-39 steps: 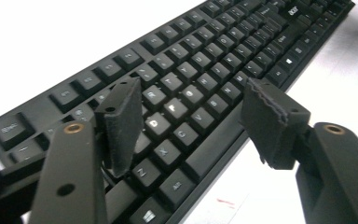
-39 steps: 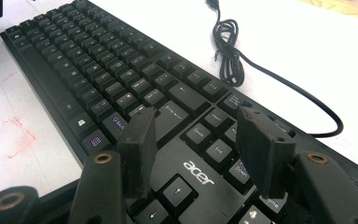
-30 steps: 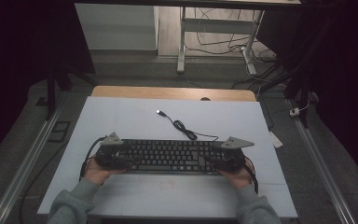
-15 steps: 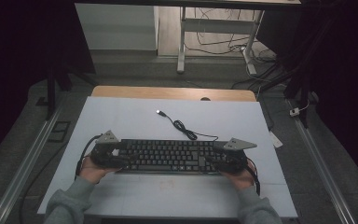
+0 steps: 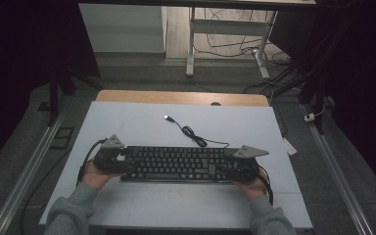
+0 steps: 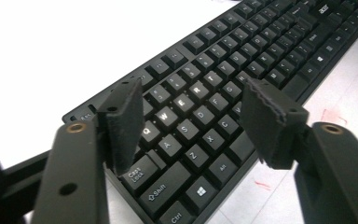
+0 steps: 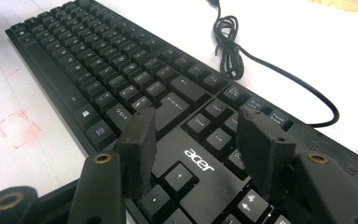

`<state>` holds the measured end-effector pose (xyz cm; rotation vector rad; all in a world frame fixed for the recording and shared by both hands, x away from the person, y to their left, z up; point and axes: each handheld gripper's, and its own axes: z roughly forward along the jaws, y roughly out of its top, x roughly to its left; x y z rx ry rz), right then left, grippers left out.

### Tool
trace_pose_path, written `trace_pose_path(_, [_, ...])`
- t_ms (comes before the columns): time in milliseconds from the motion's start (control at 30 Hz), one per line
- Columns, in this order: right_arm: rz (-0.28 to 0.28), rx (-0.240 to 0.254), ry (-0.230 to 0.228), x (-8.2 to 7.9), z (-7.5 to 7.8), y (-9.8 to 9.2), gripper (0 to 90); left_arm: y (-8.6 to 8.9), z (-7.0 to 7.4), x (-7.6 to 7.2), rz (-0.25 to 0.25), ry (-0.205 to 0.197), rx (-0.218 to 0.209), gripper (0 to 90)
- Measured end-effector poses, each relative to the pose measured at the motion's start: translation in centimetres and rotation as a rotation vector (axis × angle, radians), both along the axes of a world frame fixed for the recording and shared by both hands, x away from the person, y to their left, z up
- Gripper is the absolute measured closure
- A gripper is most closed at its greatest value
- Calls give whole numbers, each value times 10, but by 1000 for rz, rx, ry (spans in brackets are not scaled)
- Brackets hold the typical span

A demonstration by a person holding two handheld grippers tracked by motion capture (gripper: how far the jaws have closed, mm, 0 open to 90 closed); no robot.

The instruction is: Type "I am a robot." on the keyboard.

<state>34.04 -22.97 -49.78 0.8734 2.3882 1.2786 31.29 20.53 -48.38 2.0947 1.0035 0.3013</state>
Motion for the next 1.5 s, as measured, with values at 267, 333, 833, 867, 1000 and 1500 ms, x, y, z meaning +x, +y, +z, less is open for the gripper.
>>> trace_pose_path(267, [0, -5, 3, 1, -1, 0, 481, -1, -4, 4, -8, 16, 43, 544])
trace_pose_path(333, [-2, -5, 5, 1, -1, 0, 481, -1, -5, 5, -9, 20, 58, 584])
trace_pose_path(833, [-3, -14, 11, 2, -3, 0, 482, -7, -20, 10, -38, 63, 132, 890])
trace_pose_path(867, [-3, -14, 12, 2, -3, 0, 482, -9, -21, 10, -37, 64, 136, 890])
trace_pose_path(1000, [-3, -14, 11, 2, -4, 1, 482, -12, -25, 11, -37, 59, 160, 890])
trace_pose_path(1500, [-1, -44, 12, 3, -5, 1, 481, -14, -31, 14, -25, 61, 170, 887])
